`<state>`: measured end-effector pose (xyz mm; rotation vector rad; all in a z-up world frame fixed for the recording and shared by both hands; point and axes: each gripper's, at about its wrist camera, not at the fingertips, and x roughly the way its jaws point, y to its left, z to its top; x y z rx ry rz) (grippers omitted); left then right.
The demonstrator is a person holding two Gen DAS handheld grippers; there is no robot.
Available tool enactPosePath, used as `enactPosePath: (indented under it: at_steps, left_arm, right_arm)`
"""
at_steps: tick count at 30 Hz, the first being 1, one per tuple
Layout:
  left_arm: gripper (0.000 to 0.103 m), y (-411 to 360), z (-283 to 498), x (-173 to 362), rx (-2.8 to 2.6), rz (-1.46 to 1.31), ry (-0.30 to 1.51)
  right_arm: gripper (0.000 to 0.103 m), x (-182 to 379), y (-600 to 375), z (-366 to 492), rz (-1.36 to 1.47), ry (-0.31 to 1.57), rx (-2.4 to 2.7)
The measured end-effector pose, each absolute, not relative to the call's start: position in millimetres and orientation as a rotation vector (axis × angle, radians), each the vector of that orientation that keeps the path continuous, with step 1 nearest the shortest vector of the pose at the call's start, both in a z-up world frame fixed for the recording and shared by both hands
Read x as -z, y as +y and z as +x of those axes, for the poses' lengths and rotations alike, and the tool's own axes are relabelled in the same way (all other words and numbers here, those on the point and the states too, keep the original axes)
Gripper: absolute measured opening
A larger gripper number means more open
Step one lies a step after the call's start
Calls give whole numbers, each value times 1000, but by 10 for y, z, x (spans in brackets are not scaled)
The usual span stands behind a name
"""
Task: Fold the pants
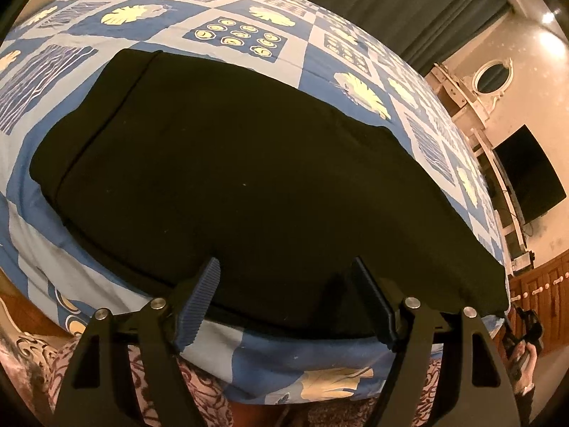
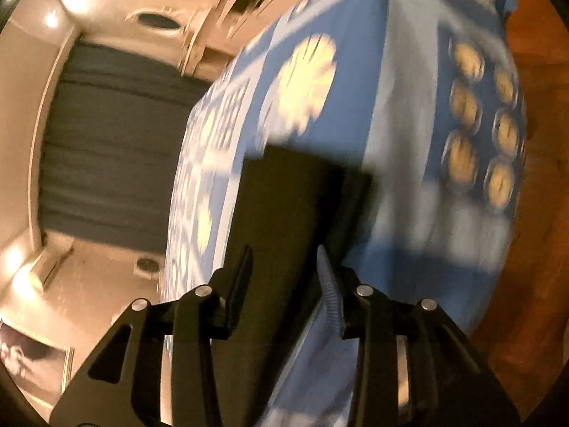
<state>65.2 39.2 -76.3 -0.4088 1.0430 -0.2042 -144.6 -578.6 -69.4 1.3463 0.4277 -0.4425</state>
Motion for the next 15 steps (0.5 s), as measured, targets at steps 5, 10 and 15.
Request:
enactPosePath:
  at_steps: [5,10,15]
  left_arm:
    - [79,368,647,755,217,-393,1038]
    - [80,377,645,757,224,-398,1037]
    - [82,351,643,755,228,-384,1036]
  right_arm:
    - [38,803,-6114,-1377,1400,418,455]
    - [38,906,-6184,-1281,1431,421,440]
    - [11,903,-6150,-1086,1418,456,426]
